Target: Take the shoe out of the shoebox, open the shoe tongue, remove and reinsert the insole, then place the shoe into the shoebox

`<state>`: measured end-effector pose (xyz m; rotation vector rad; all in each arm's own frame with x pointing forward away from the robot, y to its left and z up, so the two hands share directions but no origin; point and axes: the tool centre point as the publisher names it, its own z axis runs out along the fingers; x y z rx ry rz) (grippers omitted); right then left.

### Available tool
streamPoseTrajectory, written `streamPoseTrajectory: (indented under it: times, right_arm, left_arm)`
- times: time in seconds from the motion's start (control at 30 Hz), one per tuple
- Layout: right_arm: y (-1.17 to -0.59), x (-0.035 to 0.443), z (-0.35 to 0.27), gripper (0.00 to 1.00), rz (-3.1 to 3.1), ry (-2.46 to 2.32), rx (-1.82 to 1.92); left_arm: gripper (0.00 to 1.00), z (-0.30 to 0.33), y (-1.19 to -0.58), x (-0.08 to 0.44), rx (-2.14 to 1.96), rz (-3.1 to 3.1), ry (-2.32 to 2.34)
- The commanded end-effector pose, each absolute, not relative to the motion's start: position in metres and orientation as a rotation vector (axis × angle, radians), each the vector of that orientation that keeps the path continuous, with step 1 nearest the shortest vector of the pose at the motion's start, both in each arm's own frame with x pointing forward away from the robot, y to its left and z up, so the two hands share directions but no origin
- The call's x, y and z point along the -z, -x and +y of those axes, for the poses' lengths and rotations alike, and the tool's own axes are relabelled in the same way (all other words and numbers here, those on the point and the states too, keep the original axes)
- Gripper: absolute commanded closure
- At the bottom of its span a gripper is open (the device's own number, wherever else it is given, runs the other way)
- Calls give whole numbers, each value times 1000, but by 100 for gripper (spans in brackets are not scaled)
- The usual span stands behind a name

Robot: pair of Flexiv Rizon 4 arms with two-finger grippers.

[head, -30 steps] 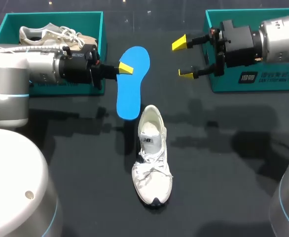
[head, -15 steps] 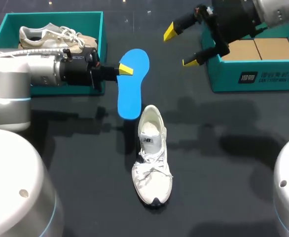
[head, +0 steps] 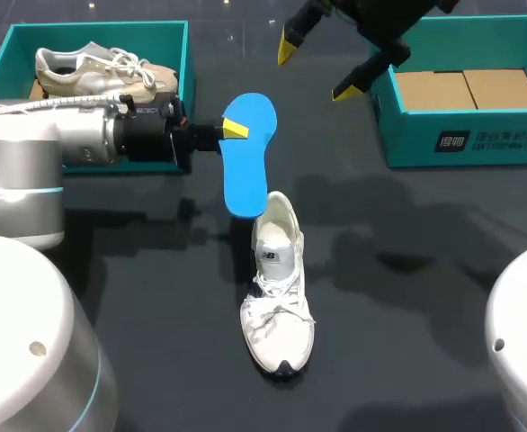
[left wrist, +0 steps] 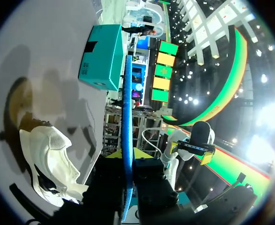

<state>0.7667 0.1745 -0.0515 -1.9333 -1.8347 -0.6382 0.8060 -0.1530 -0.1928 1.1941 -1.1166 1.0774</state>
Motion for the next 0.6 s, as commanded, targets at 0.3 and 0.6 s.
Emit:
streamPoseTrajectory:
  times: [0.3, 0.6]
  right_arm:
    - [-761, 40, 217, 0, -2127, 2311, 54]
    - [-756, 39, 233, 0, -2191, 2355, -93]
  left_arm:
    - [100, -161, -802, 191, -1083, -1112, -1212]
    - [100, -161, -802, 191, -1083, -1112, -1212]
